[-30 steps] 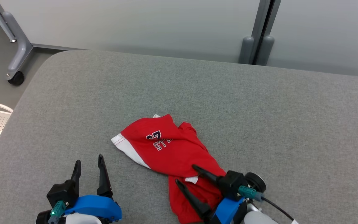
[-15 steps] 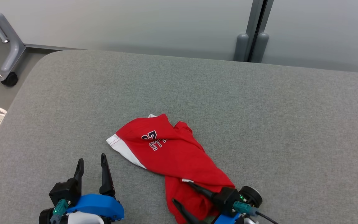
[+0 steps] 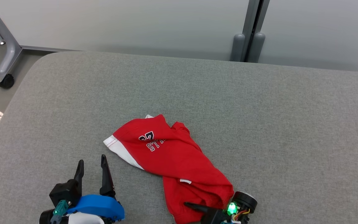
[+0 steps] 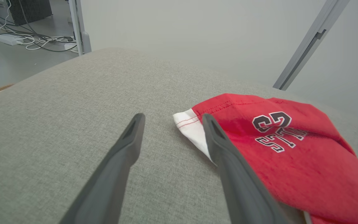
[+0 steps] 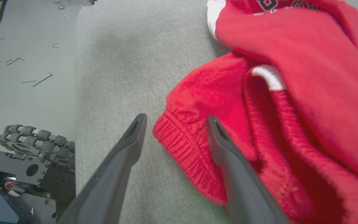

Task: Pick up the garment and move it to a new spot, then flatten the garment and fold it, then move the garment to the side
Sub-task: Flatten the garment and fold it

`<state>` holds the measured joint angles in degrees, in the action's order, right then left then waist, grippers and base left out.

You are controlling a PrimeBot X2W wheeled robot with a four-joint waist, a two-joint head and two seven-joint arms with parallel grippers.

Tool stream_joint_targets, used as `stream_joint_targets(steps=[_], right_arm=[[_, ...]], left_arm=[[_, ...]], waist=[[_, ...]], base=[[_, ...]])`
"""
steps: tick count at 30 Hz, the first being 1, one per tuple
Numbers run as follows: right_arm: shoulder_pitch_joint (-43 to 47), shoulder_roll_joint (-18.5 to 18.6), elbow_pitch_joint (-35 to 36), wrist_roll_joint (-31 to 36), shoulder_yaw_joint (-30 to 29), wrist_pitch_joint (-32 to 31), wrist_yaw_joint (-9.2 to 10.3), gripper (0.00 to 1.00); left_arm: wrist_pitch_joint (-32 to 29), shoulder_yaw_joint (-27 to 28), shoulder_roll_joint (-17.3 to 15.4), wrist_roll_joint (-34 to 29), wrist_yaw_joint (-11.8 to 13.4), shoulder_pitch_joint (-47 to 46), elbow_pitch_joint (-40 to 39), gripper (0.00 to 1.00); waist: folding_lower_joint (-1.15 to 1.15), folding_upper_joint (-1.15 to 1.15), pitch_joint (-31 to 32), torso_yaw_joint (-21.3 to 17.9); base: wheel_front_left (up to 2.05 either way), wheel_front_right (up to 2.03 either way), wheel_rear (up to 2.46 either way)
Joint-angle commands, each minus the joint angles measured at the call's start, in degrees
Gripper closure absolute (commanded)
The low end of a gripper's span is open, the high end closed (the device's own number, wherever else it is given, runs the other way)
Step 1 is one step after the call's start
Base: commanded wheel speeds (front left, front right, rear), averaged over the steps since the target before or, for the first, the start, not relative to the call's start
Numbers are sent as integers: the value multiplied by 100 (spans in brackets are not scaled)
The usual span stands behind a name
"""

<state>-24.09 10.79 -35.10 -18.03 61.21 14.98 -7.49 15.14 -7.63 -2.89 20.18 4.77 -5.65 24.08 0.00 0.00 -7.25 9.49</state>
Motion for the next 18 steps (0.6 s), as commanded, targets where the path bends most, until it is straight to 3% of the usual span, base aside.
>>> stream_joint_targets(steps=[1,2,3,8,14,18], right_arm=[[-104,-75,-140,184,33,29,0,5],[-133,-101,-309,289,49,27,0,73],[-172,-143,-469,380,67,27,0,100],[-391,-325,-225,327,-413,30,0,100],[-792,-410,1113,-192,-2085,32,0,100],[-1180,-447,1488,-520,-3120,29,0,100]], left_arm=[[-2,7,-1,14,16,-53,3,0],[-2,-1,-1,18,5,-69,7,0],[-2,-9,-2,14,-9,-84,10,0],[-2,58,-1,-29,-1,-35,-22,0],[-2,92,1,-60,-8,151,9,0],[-2,98,1,-28,-45,269,47,0]], waist=[[0,0,-4,7],[0,0,-3,21],[0,0,-3,45],[0,0,50,156],[0,0,290,208],[0,0,525,229]], base=[[0,0,0],[0,0,0],[0,0,0],[0,0,0],[0,0,0],[0,0,0]])
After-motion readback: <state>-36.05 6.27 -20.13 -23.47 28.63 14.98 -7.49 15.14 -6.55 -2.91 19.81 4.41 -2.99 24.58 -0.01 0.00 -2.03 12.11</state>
